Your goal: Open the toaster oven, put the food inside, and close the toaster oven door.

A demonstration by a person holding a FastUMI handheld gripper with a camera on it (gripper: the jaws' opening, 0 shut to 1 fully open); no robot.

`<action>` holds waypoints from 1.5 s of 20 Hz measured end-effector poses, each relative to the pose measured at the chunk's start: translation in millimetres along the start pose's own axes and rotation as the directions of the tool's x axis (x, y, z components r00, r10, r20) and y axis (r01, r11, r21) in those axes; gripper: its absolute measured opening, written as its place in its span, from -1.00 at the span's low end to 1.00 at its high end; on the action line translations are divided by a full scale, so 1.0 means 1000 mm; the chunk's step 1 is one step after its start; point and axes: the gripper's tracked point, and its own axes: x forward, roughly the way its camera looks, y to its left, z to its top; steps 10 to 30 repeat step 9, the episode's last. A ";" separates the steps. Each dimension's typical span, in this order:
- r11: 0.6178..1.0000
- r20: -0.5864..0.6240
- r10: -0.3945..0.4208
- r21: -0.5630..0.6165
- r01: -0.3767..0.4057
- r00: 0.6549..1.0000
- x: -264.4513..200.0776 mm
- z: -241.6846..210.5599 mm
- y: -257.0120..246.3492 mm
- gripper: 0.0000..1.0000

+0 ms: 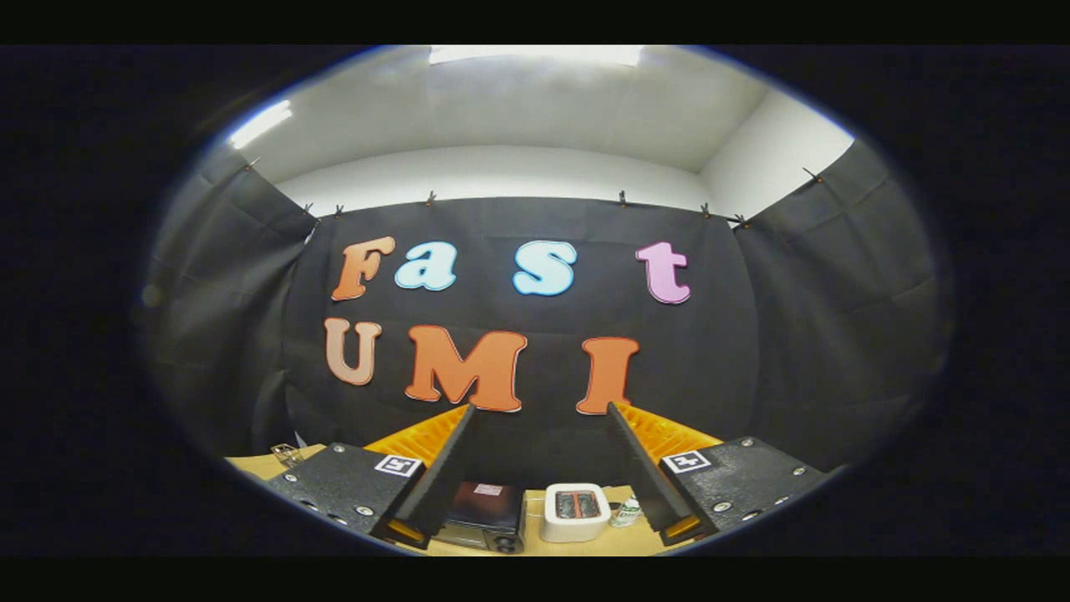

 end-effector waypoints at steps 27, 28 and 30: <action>0.999 0.019 -0.039 -0.019 0.039 0.999 -0.004 -0.008 -0.023 0.80; 0.999 0.019 -0.039 -0.019 0.039 0.999 -0.004 -0.008 -0.023 0.80; 0.999 0.019 -0.039 -0.019 0.039 0.999 -0.004 -0.008 -0.023 0.80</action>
